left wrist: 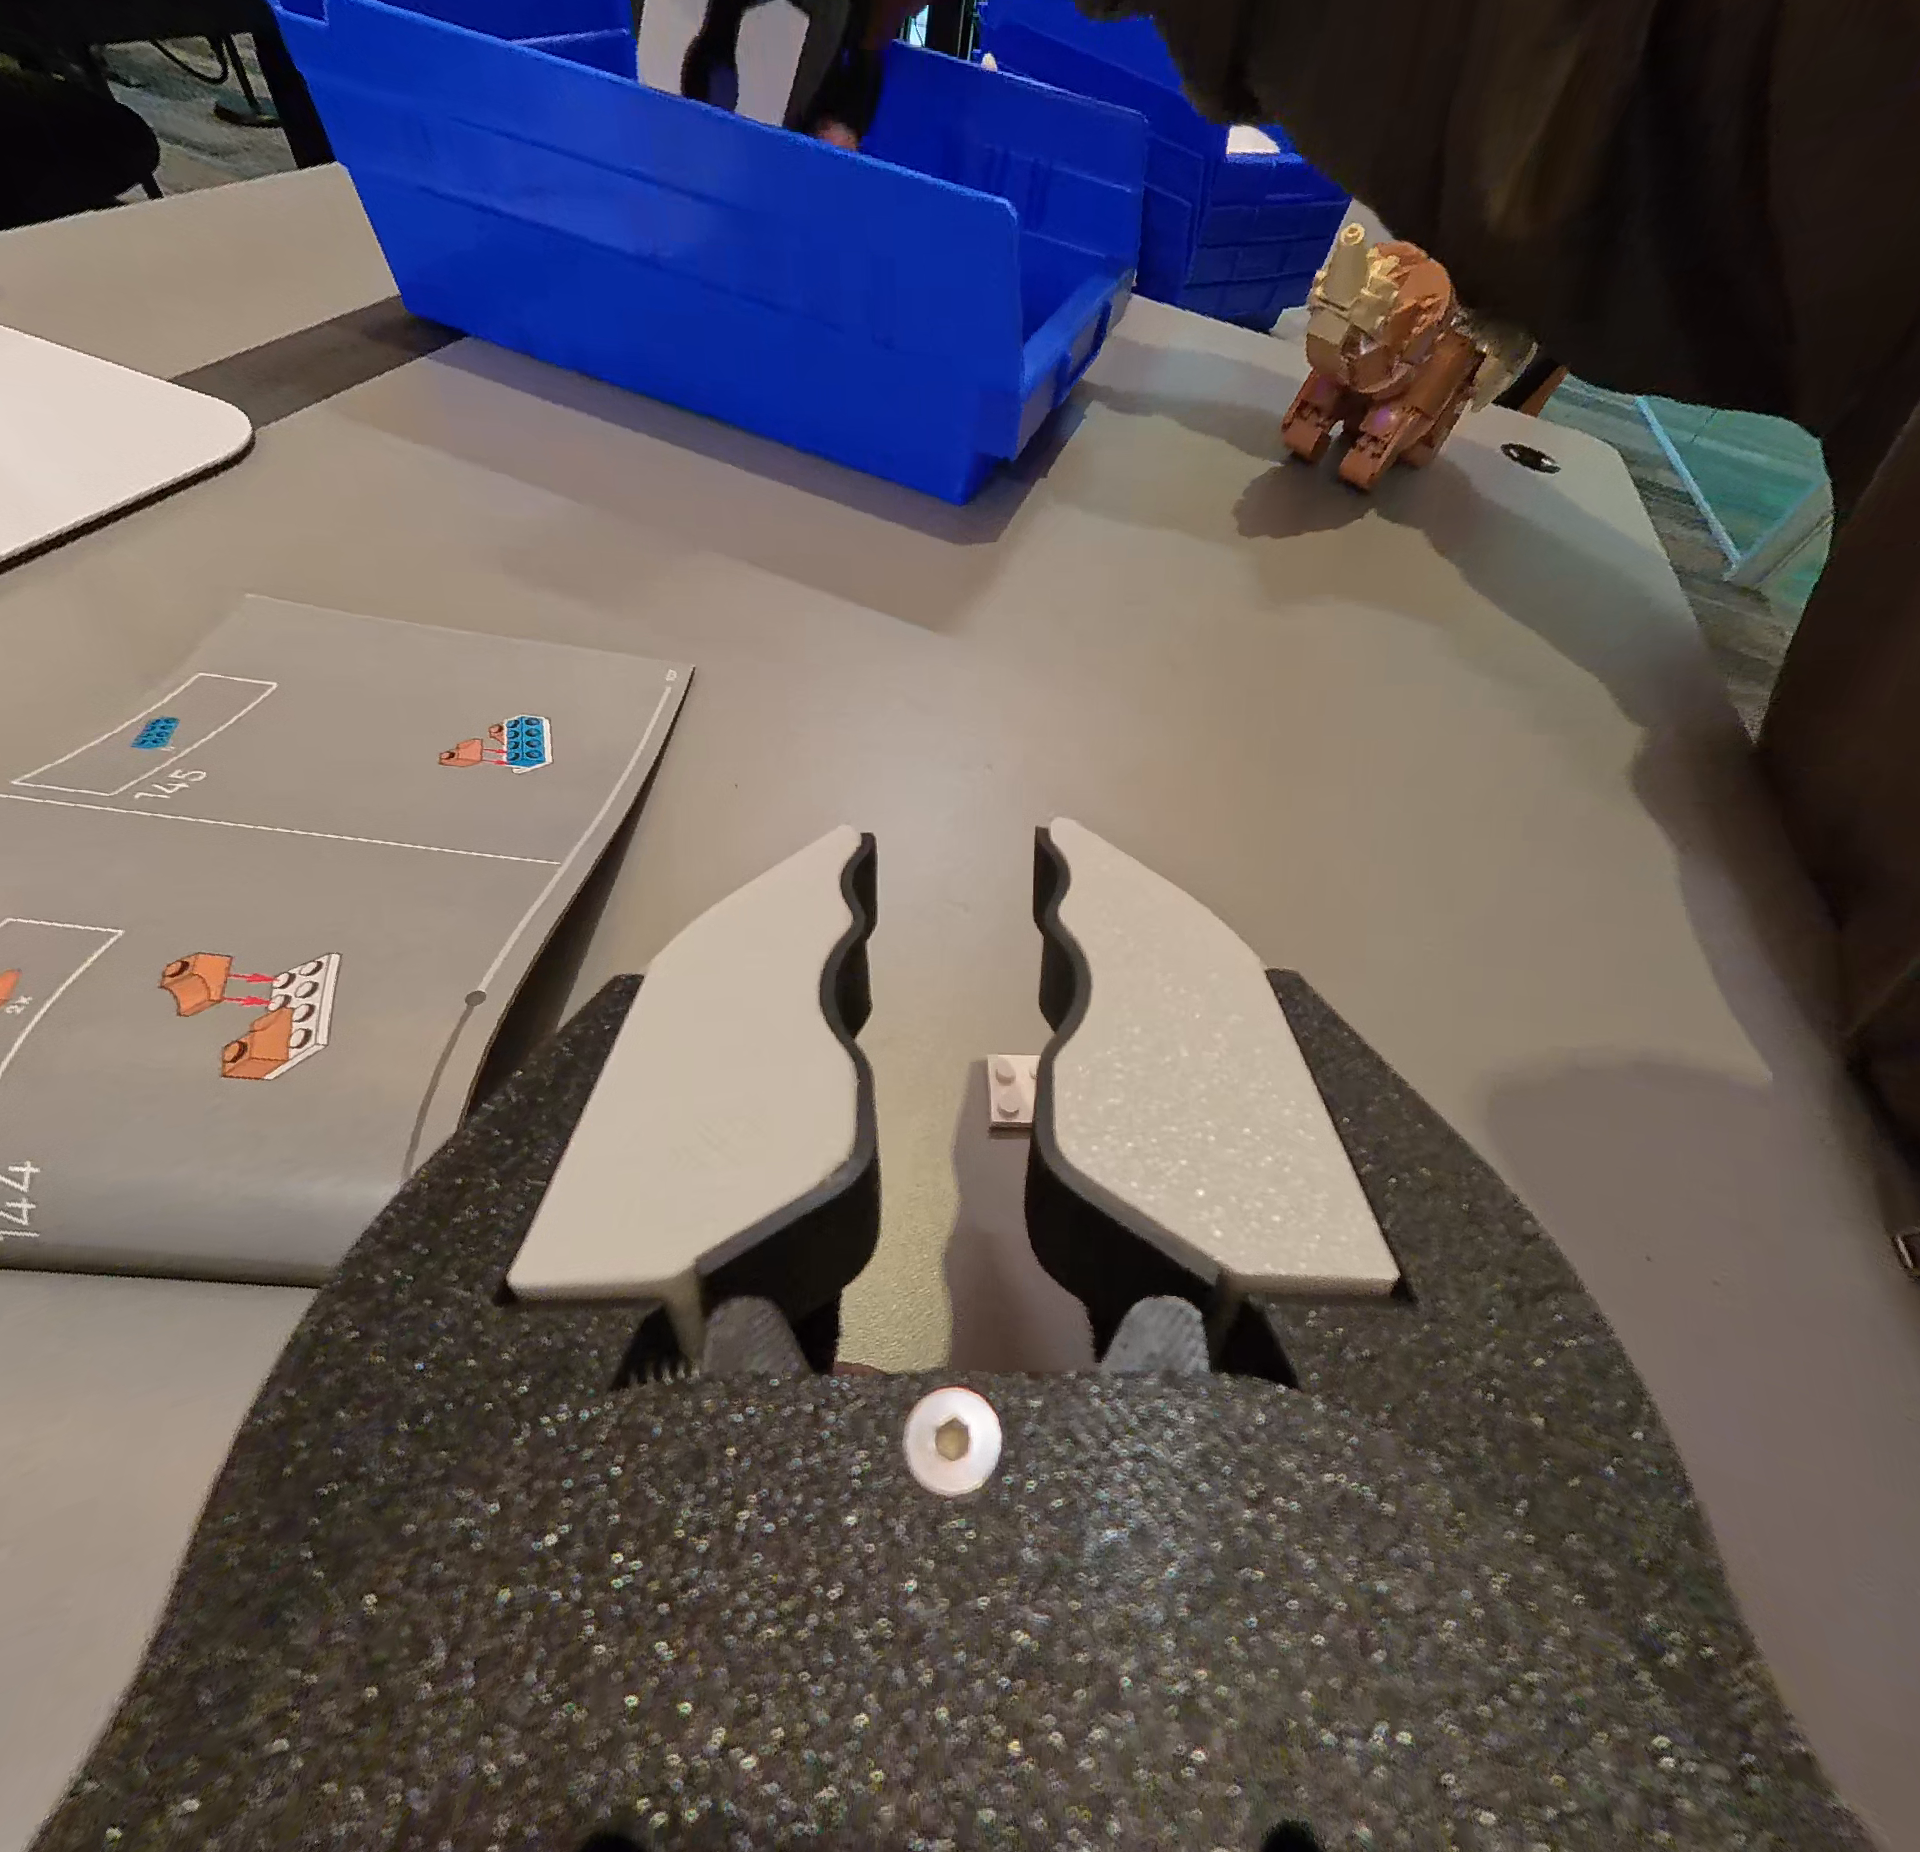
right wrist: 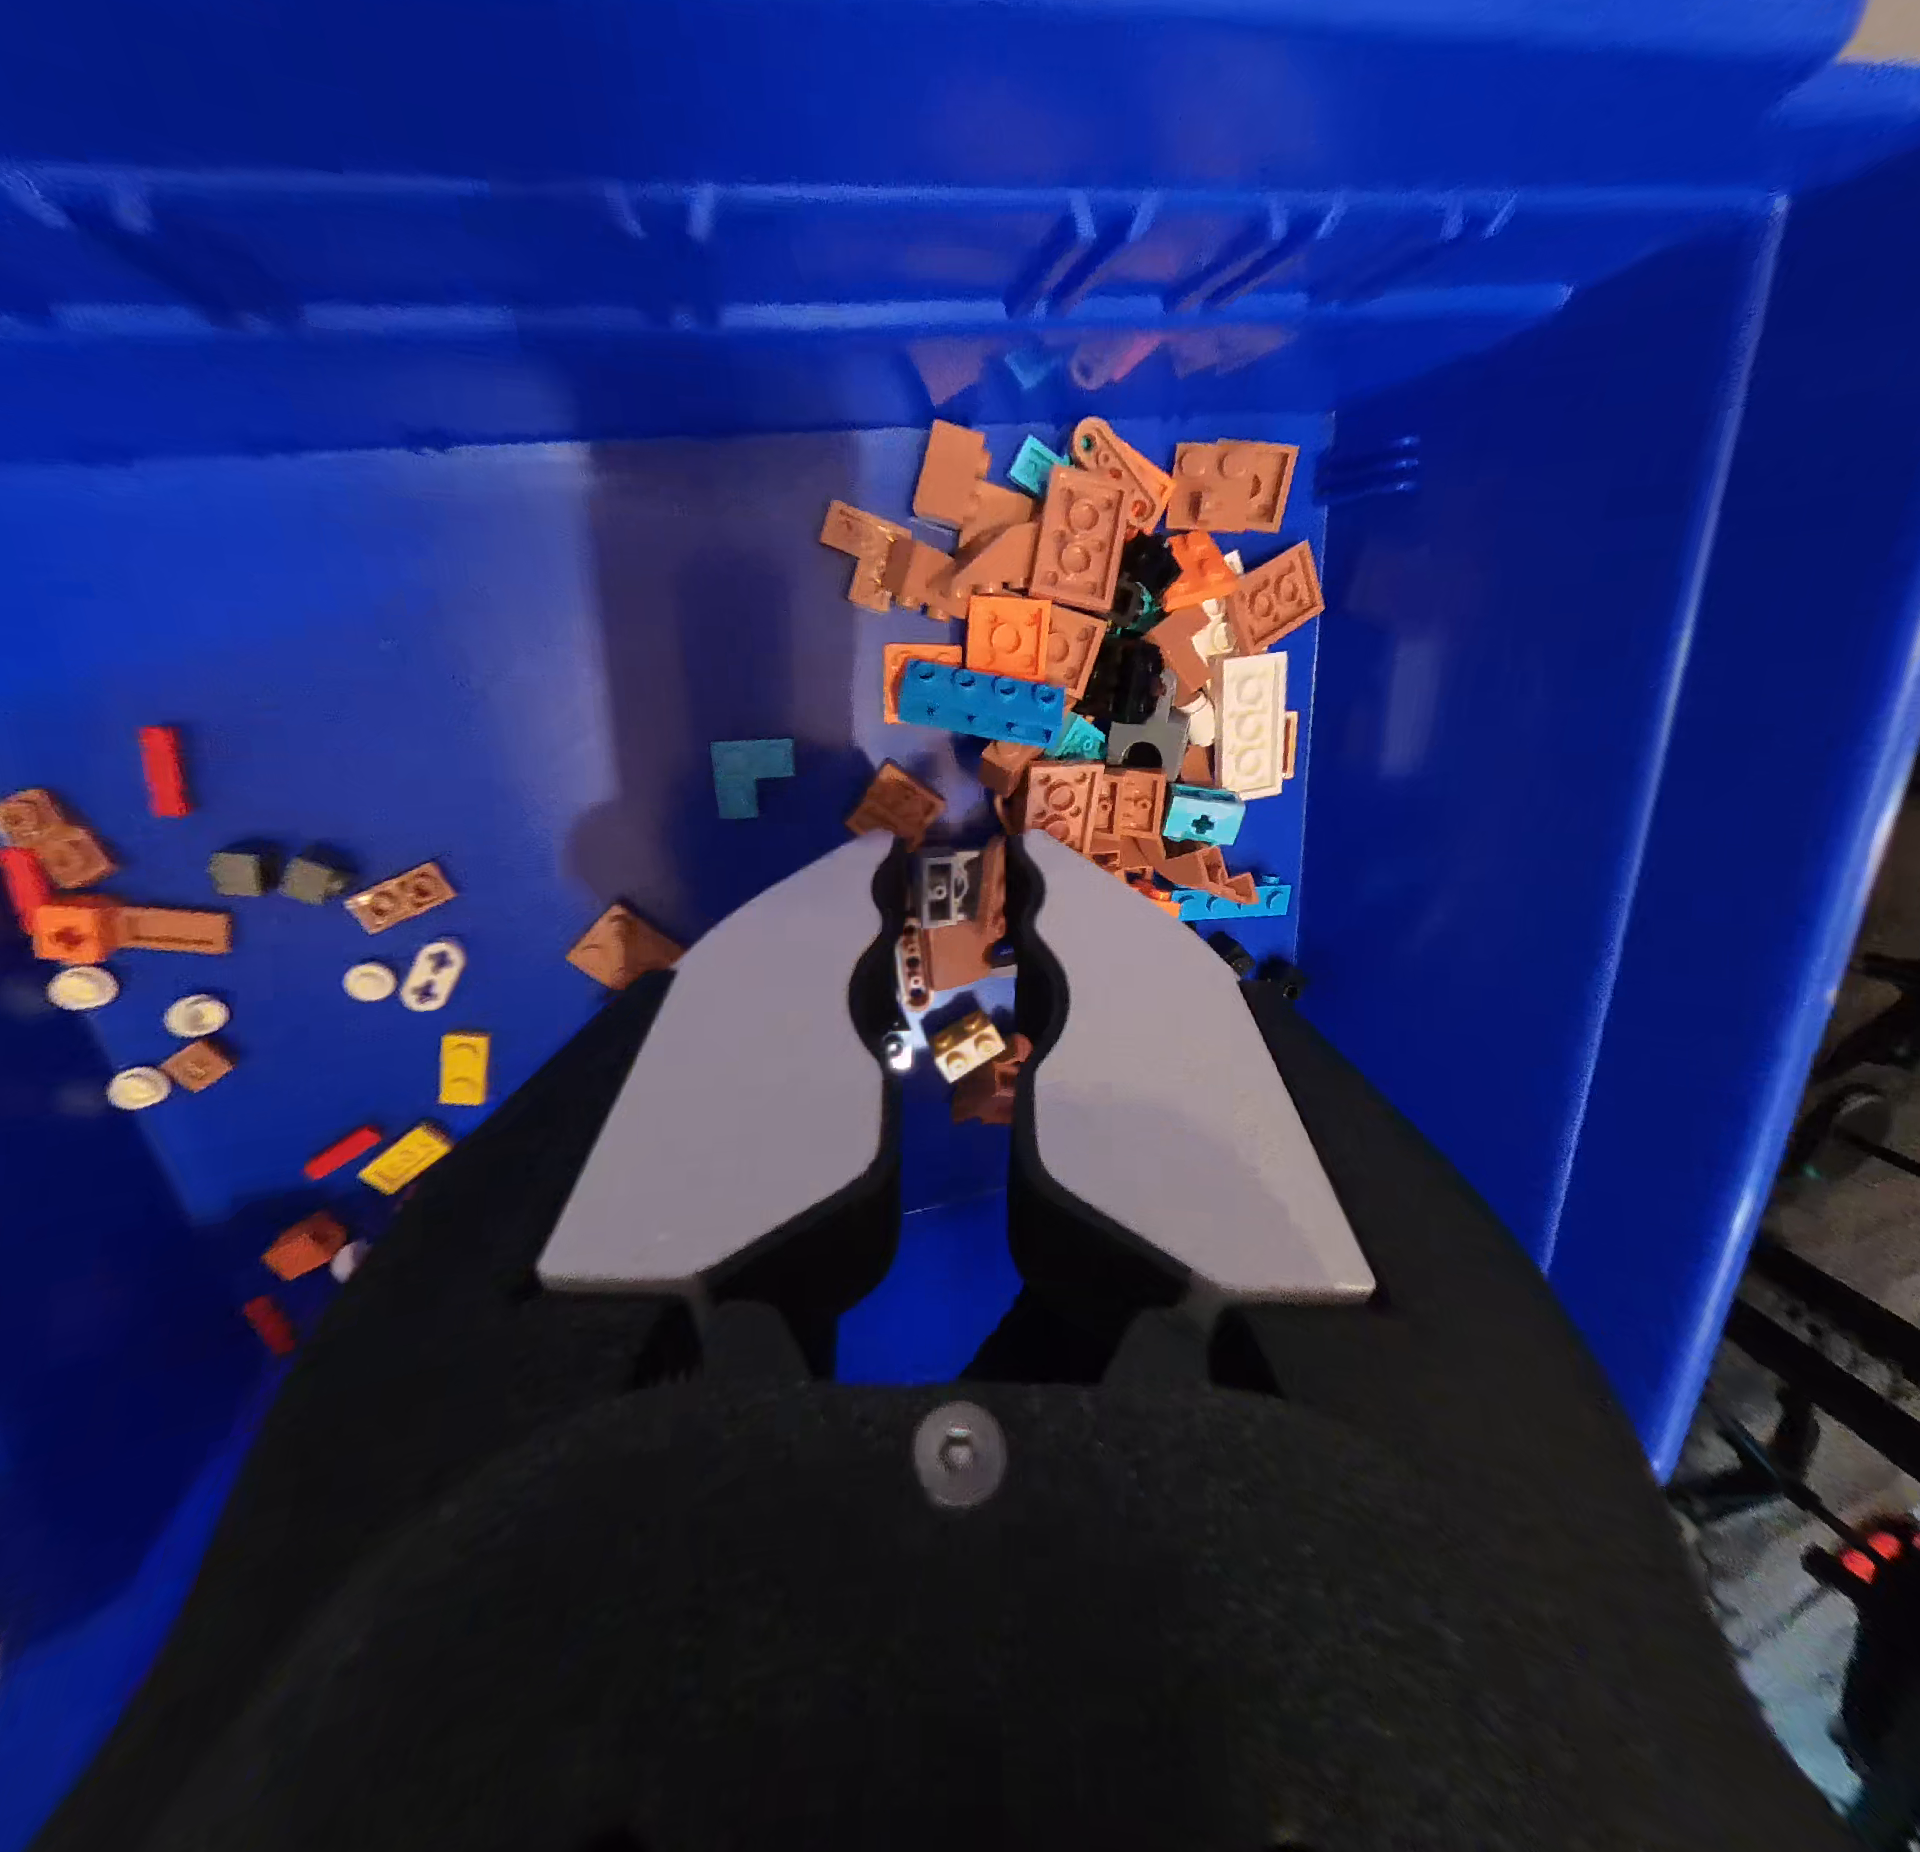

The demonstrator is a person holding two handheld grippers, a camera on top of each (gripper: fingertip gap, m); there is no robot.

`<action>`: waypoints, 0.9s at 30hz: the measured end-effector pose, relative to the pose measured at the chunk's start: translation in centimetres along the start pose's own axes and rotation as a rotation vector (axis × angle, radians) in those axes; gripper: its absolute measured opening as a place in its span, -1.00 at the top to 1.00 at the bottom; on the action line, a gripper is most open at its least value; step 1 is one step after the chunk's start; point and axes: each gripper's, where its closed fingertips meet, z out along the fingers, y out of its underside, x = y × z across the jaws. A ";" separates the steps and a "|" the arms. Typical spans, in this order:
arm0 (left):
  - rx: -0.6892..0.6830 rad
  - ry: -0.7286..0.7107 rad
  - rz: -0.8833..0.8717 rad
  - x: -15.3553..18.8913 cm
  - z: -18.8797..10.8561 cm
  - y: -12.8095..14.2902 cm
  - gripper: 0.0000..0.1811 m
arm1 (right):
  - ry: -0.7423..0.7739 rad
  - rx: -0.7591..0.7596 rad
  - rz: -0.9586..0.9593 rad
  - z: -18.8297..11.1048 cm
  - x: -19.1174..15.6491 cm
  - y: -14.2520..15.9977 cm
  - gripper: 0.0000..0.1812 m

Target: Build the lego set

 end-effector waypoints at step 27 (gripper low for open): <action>-0.030 -0.007 0.034 0.2 0.1 0.4 0.69 | 0.044 -0.047 0.018 0.3 0.3 -0.2 0.89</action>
